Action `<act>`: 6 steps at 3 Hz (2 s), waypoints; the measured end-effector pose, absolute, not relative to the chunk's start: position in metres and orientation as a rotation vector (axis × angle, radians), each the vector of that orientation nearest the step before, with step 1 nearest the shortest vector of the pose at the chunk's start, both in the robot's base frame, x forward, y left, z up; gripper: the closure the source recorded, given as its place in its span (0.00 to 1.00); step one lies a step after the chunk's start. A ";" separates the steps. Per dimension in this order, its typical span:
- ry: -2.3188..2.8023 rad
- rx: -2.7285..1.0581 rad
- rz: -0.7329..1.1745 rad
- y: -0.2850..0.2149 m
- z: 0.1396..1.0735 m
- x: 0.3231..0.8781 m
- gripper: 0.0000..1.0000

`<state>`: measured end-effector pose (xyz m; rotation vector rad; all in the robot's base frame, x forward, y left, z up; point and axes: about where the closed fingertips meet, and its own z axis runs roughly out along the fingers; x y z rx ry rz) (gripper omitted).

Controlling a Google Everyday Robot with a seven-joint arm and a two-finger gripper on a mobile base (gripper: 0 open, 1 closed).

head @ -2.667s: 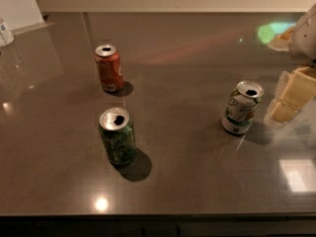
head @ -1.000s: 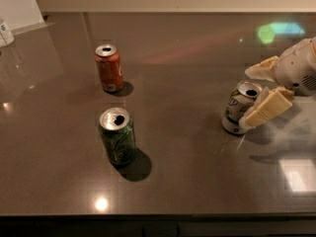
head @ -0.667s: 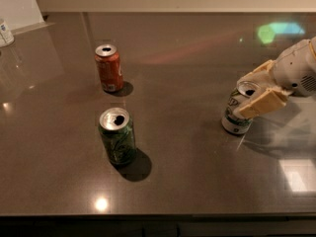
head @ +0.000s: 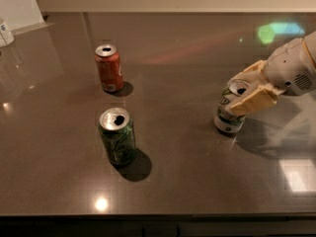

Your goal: Move 7up can near green can

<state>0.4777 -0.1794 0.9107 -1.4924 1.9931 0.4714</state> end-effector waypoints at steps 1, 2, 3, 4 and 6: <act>1.935 -1.525 0.531 -0.151 0.917 0.479 1.00; 1.864 -1.575 0.609 -0.113 0.923 0.475 1.00; 1.800 -1.644 0.665 -0.076 0.925 0.466 1.00; 1.746 -1.740 0.675 -0.046 0.920 0.453 1.00; 1.696 -1.862 0.672 -0.015 0.911 0.434 0.83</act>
Offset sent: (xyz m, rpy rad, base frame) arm -0.0066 0.1105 0.0187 0.1453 0.0189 0.2211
